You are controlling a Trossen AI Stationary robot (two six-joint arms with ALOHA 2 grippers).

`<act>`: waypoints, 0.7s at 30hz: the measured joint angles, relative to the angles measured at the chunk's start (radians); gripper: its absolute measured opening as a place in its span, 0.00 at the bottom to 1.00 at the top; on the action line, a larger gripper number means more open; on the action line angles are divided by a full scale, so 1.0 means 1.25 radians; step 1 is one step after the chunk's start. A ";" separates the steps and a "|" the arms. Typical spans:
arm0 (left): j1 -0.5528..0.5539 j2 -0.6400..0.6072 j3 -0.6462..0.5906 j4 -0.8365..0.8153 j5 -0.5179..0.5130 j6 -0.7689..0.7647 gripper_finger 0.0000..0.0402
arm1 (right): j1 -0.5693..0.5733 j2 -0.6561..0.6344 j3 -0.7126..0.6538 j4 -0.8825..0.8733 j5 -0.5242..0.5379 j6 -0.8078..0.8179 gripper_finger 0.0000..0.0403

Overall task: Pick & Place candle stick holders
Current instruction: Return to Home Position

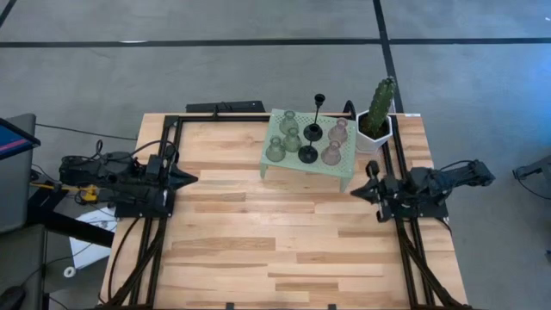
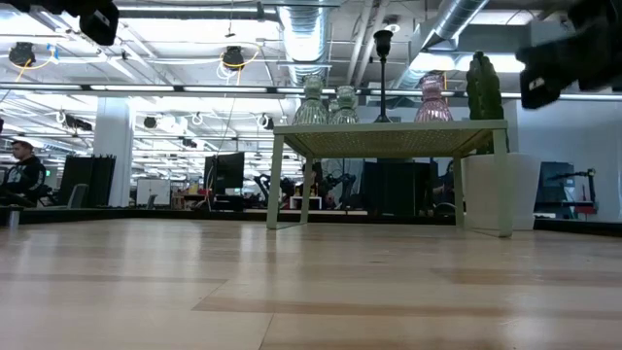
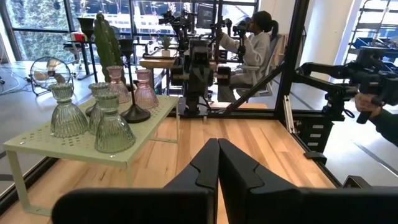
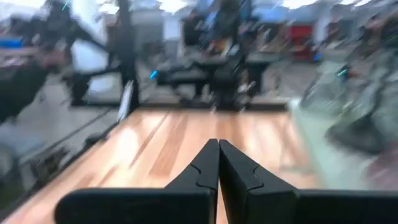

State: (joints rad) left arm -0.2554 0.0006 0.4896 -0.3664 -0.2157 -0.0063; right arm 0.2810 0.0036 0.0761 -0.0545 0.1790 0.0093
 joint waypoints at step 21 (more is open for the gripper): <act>0.000 0.000 -0.068 -0.006 0.025 -0.001 0.01 | 0.000 0.001 -0.034 0.010 -0.086 -0.007 0.00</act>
State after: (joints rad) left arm -0.2550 0.0010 0.4047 -0.3738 -0.1850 -0.0076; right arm 0.2810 0.0048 0.0330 -0.0425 0.0715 0.0000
